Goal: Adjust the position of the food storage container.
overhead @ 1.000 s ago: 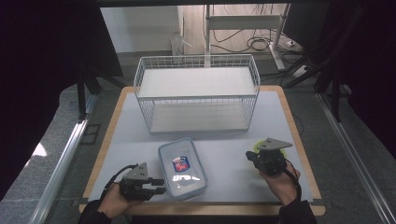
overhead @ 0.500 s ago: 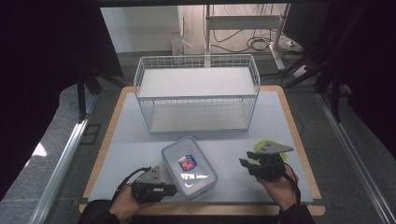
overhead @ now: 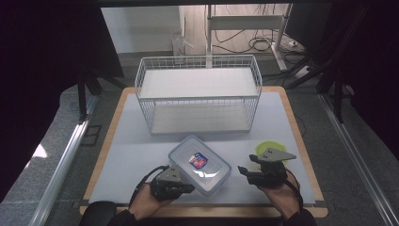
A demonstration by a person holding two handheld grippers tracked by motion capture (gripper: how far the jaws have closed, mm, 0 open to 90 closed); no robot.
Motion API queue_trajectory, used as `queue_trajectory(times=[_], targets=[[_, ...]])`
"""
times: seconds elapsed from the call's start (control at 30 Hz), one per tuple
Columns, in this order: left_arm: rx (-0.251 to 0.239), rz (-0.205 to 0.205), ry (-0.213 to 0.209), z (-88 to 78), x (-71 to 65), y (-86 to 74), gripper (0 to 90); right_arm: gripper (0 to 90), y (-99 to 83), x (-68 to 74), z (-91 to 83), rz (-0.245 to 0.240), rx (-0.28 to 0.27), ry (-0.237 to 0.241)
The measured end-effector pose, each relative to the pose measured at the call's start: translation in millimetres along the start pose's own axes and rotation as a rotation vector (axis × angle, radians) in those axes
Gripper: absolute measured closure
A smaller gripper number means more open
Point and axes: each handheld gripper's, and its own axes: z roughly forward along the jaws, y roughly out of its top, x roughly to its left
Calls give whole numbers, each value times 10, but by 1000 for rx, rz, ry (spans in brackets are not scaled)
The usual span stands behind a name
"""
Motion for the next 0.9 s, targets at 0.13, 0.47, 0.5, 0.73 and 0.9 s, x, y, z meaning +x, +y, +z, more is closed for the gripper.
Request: queue_trajectory(times=[0.13,0.47,0.5,0.73,0.9], targets=[[-8,-1,-5,99,-2,68,895,371,-6,20,6,-3,3,9],[39,-10,159,-257,251,-20,887,477,-35,63,51,-10,26,55],[23,-39,181,-337,323,-54,887,527,-38,69,54,-15,32,57],[-6,-160,293,-547,711,-178,893,776,-64,111,137,-18,104,100],[-49,-204,334,-517,1014,-132,869,899,-91,137,211,5,151,149]])
